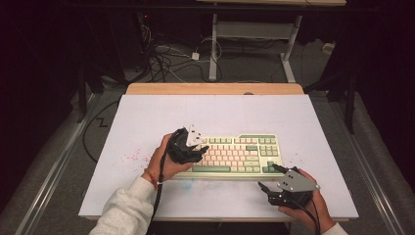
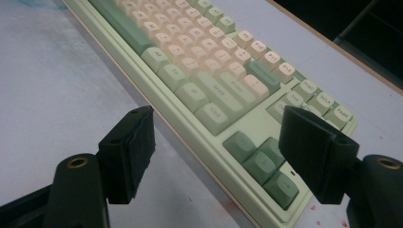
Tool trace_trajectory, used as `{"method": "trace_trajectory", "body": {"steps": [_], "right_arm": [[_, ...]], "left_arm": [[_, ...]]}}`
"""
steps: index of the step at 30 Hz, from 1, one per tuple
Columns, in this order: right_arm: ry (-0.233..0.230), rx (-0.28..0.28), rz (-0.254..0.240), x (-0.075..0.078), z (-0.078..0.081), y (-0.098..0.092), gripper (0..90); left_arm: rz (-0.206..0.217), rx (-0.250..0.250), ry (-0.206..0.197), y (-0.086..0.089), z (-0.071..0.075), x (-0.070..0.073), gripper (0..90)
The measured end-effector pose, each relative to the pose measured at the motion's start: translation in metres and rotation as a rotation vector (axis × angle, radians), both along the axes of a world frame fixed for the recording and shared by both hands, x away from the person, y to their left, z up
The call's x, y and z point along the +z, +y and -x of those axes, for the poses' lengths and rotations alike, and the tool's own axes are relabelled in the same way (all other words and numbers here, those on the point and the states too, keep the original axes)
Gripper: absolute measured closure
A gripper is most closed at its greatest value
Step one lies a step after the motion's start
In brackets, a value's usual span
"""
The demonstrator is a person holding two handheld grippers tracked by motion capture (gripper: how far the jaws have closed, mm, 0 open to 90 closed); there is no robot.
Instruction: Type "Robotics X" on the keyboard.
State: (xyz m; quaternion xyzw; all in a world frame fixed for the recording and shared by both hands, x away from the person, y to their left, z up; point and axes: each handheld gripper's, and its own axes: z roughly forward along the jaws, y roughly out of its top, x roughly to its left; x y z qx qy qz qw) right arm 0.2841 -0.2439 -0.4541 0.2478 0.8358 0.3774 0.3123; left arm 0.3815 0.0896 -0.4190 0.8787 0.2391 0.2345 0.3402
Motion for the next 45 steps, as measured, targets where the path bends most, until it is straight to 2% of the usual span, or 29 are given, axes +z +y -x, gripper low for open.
{"method": "trace_trajectory", "body": {"steps": [2,6,8,12,16,20,22,28,37,43,45], "right_arm": [[-0.001,0.0,-0.001,0.0,0.0,0.0,28.0],[-0.005,0.0,0.0,0.001,0.001,0.0,28.0],[-0.009,0.001,-0.002,0.001,0.0,0.0,27.9],[-0.009,-0.002,-0.002,0.001,0.0,-0.001,27.8],[-0.011,-0.006,-0.004,0.002,0.0,-0.001,27.8],[-0.01,-0.007,-0.003,0.001,0.001,-0.001,27.8],[-0.01,-0.007,-0.004,0.002,0.001,-0.001,27.8],[-0.013,-0.009,0.003,0.002,0.0,0.0,27.9],[-0.016,-0.014,-0.005,0.003,0.001,0.0,27.5],[-0.007,-0.016,-0.016,0.003,-0.002,0.001,27.6],[-0.004,-0.013,-0.017,0.003,-0.003,0.002,27.7]], "left_arm": [[0.012,0.006,-0.019,0.002,0.003,-0.001,41.6],[0.007,-0.001,-0.028,0.005,0.007,-0.003,35.7],[0.01,0.008,-0.05,0.006,0.01,-0.004,29.3],[0.026,0.013,-0.073,0.01,0.015,-0.004,22.5],[0.034,0.004,-0.099,0.015,0.022,-0.005,20.0],[0.023,-0.004,-0.12,0.019,0.028,-0.006,17.6],[0.01,0.005,-0.144,0.022,0.032,-0.007,17.3],[-0.008,0.02,-0.169,0.029,0.043,-0.009,18.6],[-0.025,0.041,-0.167,0.047,0.055,-0.016,18.1],[0.006,0.067,-0.152,0.063,0.063,-0.021,18.1],[-0.001,0.078,-0.15,0.067,0.065,-0.023,18.0]]}}
